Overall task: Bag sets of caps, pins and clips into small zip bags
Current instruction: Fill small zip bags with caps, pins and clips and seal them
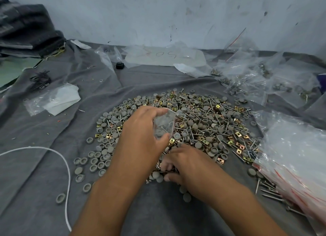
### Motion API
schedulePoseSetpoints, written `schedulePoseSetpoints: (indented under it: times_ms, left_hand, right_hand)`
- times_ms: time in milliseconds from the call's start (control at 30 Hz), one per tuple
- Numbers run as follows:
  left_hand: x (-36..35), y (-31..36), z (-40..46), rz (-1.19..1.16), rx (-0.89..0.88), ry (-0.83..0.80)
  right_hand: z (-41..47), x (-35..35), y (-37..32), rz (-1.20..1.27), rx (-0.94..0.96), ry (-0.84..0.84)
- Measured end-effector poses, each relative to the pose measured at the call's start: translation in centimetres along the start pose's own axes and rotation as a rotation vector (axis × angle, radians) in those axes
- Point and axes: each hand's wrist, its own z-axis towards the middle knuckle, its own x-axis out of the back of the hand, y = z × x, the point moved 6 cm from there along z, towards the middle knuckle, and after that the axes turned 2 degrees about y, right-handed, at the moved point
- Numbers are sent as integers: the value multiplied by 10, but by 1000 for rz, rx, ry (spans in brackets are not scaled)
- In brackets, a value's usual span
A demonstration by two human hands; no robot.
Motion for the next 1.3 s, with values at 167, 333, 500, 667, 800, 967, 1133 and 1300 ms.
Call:
schedulePoseSetpoints:
  times_ms: [167,333,500,667,800,967,1133,1300]
  left_hand:
    - [1,-2,-1,11,10,0]
    - [2,-2,0,18,12,-10]
    - [1,-2,-1,1,36,-24]
    - [-5,4,-2,25,7,-79]
    - [-7,5,-2,27,-7,-87]
    - [-7,5,-2,16,-23,-84]
    - [-6,5,-1,4,-26,-74]
    - [-4,4,-1,1,-20,-62]
  right_hand:
    - [-6,2,6,1,-21,72]
    - [-5,9,19,176,-101,133]
    - [-16,53,20,386,-92,571]
    - [-27,77,3,276,55,920]
    - [-21,72,2,221,17,935]
    - [-15,64,11,171,-93,866]
    - [-12,63,13,226,-122,854]
    - [-13,62,14,292,-120,828]
